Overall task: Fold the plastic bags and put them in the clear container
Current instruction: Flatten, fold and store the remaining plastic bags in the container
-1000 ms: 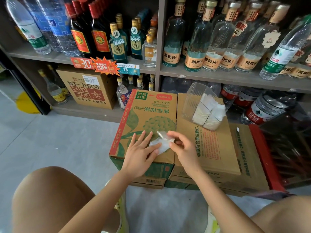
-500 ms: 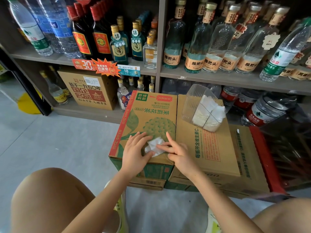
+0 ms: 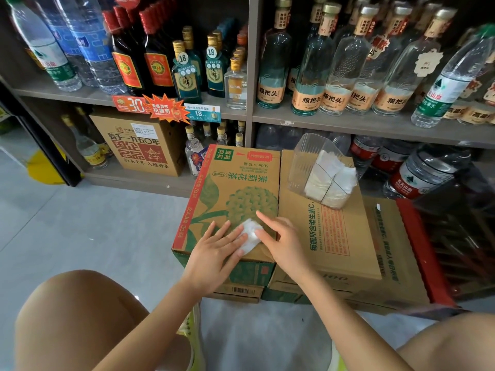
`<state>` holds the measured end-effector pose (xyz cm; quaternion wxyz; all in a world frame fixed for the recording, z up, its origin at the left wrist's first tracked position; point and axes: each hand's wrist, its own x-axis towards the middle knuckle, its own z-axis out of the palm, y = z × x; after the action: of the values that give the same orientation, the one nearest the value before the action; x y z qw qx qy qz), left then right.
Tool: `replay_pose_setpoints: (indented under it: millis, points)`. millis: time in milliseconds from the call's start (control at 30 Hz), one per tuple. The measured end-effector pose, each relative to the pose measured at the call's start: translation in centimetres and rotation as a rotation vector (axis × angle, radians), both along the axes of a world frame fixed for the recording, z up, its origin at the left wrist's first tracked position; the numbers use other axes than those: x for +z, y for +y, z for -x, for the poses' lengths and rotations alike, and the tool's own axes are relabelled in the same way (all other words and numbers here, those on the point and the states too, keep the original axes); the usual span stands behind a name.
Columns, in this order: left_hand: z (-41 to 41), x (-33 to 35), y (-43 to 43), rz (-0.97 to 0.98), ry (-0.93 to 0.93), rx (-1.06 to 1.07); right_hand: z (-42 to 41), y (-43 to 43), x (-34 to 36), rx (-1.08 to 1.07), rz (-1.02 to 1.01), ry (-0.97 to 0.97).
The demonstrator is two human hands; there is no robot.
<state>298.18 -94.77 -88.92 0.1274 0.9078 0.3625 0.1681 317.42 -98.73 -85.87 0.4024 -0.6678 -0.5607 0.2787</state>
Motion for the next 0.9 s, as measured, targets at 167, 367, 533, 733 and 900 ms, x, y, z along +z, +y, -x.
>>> replay_pose_setpoints:
  millis: [167, 367, 533, 733, 900]
  points:
    - [-0.1, 0.3, 0.0, 0.004, -0.113, 0.073, 0.9, 0.8, -1.0, 0.009, 0.037, -0.496]
    - [-3.9, 1.5, -1.5, -0.068, -0.157, 0.394, 1.5, 0.6, -1.5, -0.066, 0.047, -0.709]
    - [-5.3, 0.4, -2.1, -0.101, 0.052, 0.367, 1.2, 0.2, -1.2, 0.023, 0.168, -0.781]
    - [-4.2, 0.0, -2.6, -0.139, 0.154, 0.392, 1.1, 0.1, -1.4, 0.042, 0.198, -0.776]
    - [-4.6, 0.4, -2.8, -0.124, 0.157, 0.419, 1.4, 0.1, -1.2, 0.046, 0.214, -0.781]
